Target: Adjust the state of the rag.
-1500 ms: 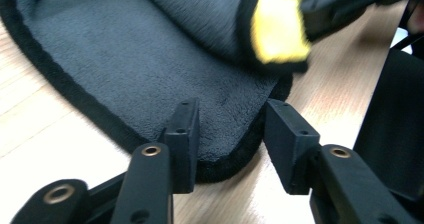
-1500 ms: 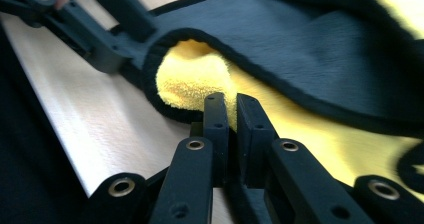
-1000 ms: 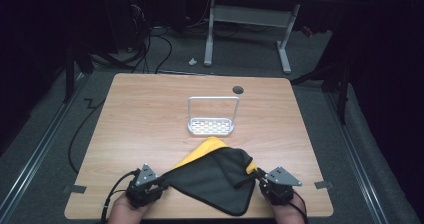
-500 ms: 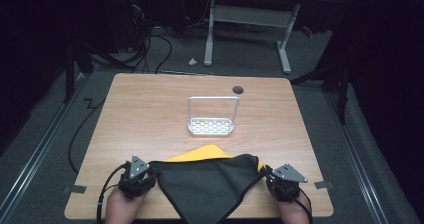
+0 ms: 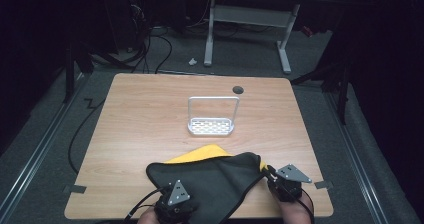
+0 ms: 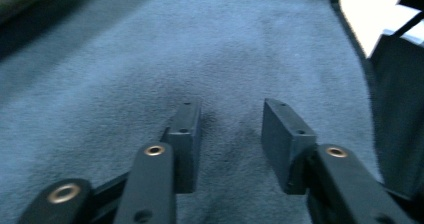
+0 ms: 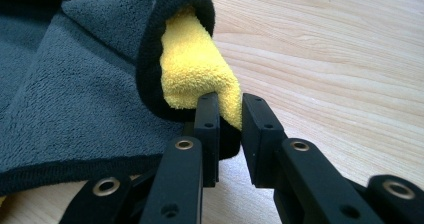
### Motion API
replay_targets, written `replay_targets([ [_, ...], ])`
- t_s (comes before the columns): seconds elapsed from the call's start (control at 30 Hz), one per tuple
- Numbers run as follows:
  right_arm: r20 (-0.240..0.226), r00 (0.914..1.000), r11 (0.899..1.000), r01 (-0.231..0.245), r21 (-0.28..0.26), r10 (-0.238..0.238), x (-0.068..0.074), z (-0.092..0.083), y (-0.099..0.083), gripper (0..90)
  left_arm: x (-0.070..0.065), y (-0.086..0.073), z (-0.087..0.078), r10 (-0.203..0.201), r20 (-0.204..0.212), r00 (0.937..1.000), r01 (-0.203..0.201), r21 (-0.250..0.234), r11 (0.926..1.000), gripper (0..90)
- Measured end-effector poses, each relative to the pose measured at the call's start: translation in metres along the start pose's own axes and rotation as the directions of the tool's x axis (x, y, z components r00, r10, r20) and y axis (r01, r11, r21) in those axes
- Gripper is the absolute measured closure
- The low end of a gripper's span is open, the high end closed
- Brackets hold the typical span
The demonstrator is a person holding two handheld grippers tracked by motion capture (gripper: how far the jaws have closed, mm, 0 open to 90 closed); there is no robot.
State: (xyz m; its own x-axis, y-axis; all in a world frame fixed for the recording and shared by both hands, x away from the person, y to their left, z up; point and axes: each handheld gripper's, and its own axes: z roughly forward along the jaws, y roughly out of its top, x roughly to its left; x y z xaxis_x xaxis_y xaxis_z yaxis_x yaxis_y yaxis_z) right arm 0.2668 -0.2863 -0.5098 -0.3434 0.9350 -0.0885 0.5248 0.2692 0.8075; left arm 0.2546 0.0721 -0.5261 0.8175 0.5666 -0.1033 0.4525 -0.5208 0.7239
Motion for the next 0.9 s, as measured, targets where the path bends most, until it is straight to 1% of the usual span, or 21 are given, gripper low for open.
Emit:
replay_targets([
  [0.03, -0.003, 1.0000, 1.000, -0.002, -0.002, 0.002, 0.000, 0.000, 0.000, 77.9, 0.005, -0.001, -0.001, 0.001, -0.024, 0.9997, -0.001, -0.001, 1.0000, 63.5],
  [0.07, -0.003, 1.0000, 1.000, -0.005, -0.001, 0.005, 0.000, -0.001, 0.000, 77.8, 0.013, -0.003, -0.004, -0.003, -0.071, 0.9975, 0.003, -0.003, 1.0000, 63.8],
  [0.1, -0.003, 1.0000, 1.000, -0.005, -0.001, 0.005, 0.000, -0.001, 0.000, 77.8, 0.013, -0.003, -0.004, -0.003, -0.071, 0.9975, 0.003, -0.003, 1.0000, 63.9],
  [0.13, -0.003, 1.0000, 1.000, -0.003, -0.003, 0.003, 0.000, -0.001, 0.000, 77.1, 0.025, -0.004, -0.007, -0.021, -0.107, 0.9940, 0.021, -0.004, 0.9998, 64.0],
  [0.17, -0.003, 1.0000, 1.000, -0.005, -0.003, 0.005, 0.001, -0.001, 0.000, 76.8, 0.025, -0.004, -0.007, -0.021, -0.107, 0.9940, 0.021, -0.004, 0.9998, 64.0],
  [0.3, -0.006, 0.9999, 1.000, -0.012, 0.000, 0.012, 0.001, -0.001, -0.001, 74.8, 0.054, -0.008, -0.015, -0.077, -0.186, 0.9796, 0.075, -0.018, 0.9970, 64.0],
  [0.33, -0.005, 0.9999, 1.000, -0.013, 0.001, 0.013, 0.001, -0.001, -0.001, 74.1, 0.062, -0.010, -0.017, -0.091, -0.206, 0.9743, 0.088, -0.023, 0.9959, 64.0],
  [0.37, -0.005, 0.9999, 1.000, -0.016, 0.000, 0.016, 0.001, -0.001, -0.001, 73.4, 0.077, -0.013, -0.023, -0.127, -0.242, 0.9621, 0.122, -0.035, 0.9919, 63.9],
  [0.43, -0.005, 0.9998, 1.000, -0.019, -0.004, 0.019, 0.001, -0.001, -0.001, 72.2, 0.090, -0.017, -0.029, -0.160, -0.281, 0.9465, 0.153, -0.046, 0.9872, 63.7],
  [0.47, -0.006, 0.9998, 1.000, -0.018, -0.006, 0.018, 0.001, -0.001, -0.001, 71.6, 0.090, -0.017, -0.029, -0.160, -0.281, 0.9465, 0.153, -0.046, 0.9872, 63.2],
  [0.53, -0.010, 0.9998, 1.000, -0.015, -0.008, 0.014, 0.002, -0.001, 0.000, 70.4, 0.100, -0.022, -0.035, -0.196, -0.305, 0.9319, 0.187, -0.058, 0.9807, 62.5],
  [0.6, -0.024, 0.9997, 1.000, -0.011, -0.012, 0.011, 0.005, 0.001, 0.001, 68.8, 0.104, -0.024, -0.039, -0.220, -0.313, 0.9240, 0.211, -0.062, 0.9755, 61.7],
  [0.63, -0.034, 0.9993, 1.000, -0.013, -0.016, 0.012, 0.007, 0.001, 0.003, 68.2, 0.102, -0.024, -0.040, -0.223, -0.308, 0.9249, 0.213, -0.068, 0.9747, 61.2],
  [0.67, -0.034, 0.9993, 1.000, -0.013, -0.016, 0.012, 0.007, 0.001, 0.003, 68.2, 0.099, -0.022, -0.041, -0.215, -0.296, 0.9305, 0.204, -0.068, 0.9766, 61.2],
  [0.7, -0.049, 0.9986, 1.000, -0.020, -0.020, 0.019, 0.009, 0.002, 0.004, 67.3, 0.094, -0.020, -0.041, -0.207, -0.278, 0.9380, 0.195, -0.071, 0.9783, 60.4],
  [0.73, -0.078, 0.9967, 0.999, -0.025, -0.038, 0.022, 0.015, 0.004, 0.009, 65.3, 0.083, -0.016, -0.041, -0.189, -0.233, 0.9540, 0.178, -0.068, 0.9817, 59.4],
  [0.77, -0.078, 0.9967, 0.999, -0.025, -0.038, 0.022, 0.015, 0.004, 0.009, 65.3, 0.083, -0.016, -0.041, -0.189, -0.233, 0.9540, 0.178, -0.068, 0.9817, 58.5],
  [0.8, -0.089, 0.9959, 0.996, -0.025, -0.083, 0.017, 0.022, 0.001, 0.017, 64.4, 0.076, -0.014, -0.039, -0.190, -0.189, 0.9635, 0.179, -0.075, 0.9810, 58.2],
  [0.83, -0.089, 0.9959, 0.996, -0.025, -0.083, 0.017, 0.022, 0.001, 0.017, 64.4, 0.069, -0.013, -0.037, -0.173, -0.164, 0.9712, 0.164, -0.067, 0.9841, 58.2],
  [0.87, -0.090, 0.9959, 0.992, -0.023, -0.125, 0.012, 0.028, -0.003, 0.028, 63.8, 0.055, -0.009, -0.032, -0.131, -0.142, 0.9811, 0.125, -0.050, 0.9909, 57.4],
  [0.9, -0.097, 0.9952, 0.989, -0.024, -0.146, 0.009, 0.030, -0.006, 0.035, 63.8, 0.055, -0.009, -0.032, -0.131, -0.142, 0.9811, 0.125, -0.050, 0.9909, 57.2],
])
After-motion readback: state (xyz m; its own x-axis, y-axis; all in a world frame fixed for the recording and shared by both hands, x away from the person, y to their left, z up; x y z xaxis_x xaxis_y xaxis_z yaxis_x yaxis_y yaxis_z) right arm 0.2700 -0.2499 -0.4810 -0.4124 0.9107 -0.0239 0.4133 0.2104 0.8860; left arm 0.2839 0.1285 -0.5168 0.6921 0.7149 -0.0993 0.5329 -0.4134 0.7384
